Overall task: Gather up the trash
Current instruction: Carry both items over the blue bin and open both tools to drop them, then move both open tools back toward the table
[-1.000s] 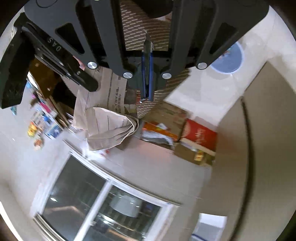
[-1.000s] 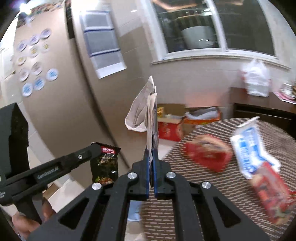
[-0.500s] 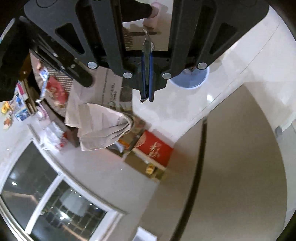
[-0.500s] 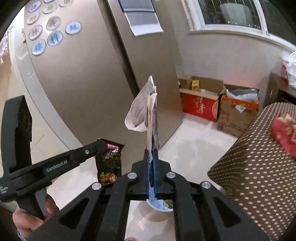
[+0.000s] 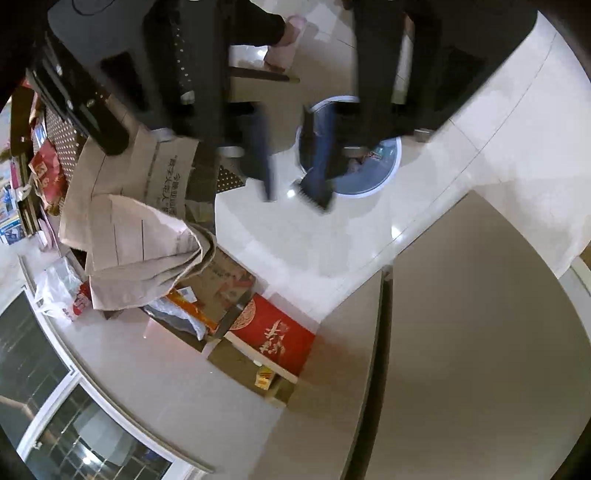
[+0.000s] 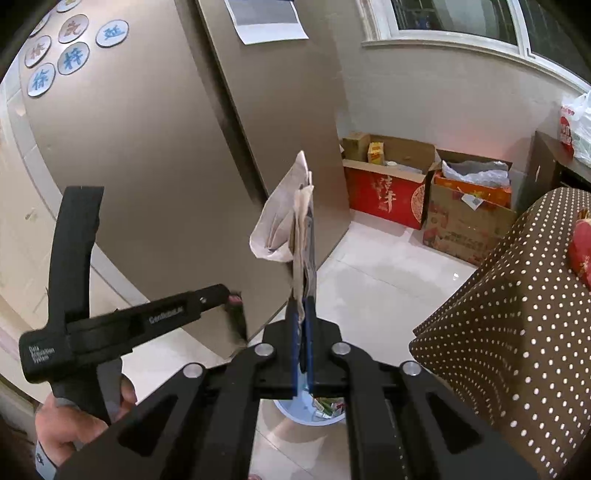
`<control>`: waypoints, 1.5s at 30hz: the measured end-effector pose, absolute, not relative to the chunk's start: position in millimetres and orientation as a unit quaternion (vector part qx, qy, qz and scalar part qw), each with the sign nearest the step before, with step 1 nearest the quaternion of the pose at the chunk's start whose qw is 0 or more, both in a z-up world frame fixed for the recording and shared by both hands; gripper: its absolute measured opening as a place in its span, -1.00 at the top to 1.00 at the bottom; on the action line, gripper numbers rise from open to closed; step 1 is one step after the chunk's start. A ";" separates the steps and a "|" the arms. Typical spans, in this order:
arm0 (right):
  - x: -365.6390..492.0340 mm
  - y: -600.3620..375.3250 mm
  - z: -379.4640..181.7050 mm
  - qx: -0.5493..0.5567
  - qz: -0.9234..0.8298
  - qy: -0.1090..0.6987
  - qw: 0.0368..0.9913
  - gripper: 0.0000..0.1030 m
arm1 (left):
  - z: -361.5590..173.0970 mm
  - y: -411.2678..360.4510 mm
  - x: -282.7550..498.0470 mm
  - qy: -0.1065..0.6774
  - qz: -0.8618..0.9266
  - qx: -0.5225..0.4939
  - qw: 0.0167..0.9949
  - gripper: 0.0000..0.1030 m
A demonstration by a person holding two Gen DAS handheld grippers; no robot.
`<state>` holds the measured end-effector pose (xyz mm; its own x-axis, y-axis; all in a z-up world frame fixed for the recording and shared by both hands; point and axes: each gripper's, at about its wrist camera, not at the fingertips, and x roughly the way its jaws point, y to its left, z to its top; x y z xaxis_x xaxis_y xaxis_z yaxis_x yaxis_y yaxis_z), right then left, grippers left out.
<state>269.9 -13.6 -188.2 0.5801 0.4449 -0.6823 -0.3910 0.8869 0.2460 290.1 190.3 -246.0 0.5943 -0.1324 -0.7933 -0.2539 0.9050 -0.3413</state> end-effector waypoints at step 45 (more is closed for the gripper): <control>246.4 -42.0 -159.0 0.046 0.194 0.350 0.915 -0.01 | -191.3 172.1 245.0 0.400 0.009 -0.210 0.892 -0.33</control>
<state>246.4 -42.0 -159.0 0.6795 0.3872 -0.6232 -0.3222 0.9206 0.2207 245.0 172.1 -191.3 0.6799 -0.1517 -0.7175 -0.1835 0.9121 -0.3667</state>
